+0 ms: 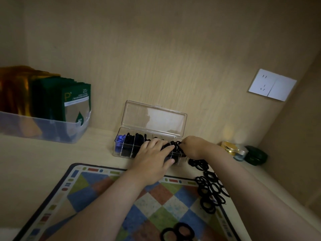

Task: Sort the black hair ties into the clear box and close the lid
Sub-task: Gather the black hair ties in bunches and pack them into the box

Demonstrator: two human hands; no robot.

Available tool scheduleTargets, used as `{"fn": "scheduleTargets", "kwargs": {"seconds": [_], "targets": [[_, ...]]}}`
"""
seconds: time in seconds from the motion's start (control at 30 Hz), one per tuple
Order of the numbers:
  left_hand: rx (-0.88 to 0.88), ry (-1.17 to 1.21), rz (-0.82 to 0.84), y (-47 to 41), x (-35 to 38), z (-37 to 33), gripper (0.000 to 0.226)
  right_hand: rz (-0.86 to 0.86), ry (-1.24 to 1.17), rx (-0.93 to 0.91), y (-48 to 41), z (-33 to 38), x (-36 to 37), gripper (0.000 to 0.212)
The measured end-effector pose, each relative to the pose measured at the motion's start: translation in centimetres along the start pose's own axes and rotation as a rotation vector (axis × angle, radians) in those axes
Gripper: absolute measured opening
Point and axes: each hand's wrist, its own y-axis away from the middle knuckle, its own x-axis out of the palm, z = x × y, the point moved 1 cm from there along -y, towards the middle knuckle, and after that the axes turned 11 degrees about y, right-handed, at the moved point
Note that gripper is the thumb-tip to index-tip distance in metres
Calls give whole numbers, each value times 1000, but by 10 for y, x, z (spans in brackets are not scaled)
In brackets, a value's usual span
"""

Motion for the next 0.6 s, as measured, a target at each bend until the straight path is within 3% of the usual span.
{"fn": "scheduleTargets", "kwargs": {"seconds": [0.1,0.23,0.3,0.4,0.6], "targets": [[-3,0,0,0,0,0,54,-62,-71,7,2,-3,5,28],[-20,1,14,-1,-1,-1,54,-331,-216,106,9,-10,9,36],[-22,-1,16,-1,-1,-1,54,-404,-251,155,13,-14,11,22],[-24,-7,20,-1,0,-1,54,-421,-209,139,17,-16,17,12],[-25,-8,22,-1,0,0,54,-300,-130,-9,12,-17,27,39]]}}
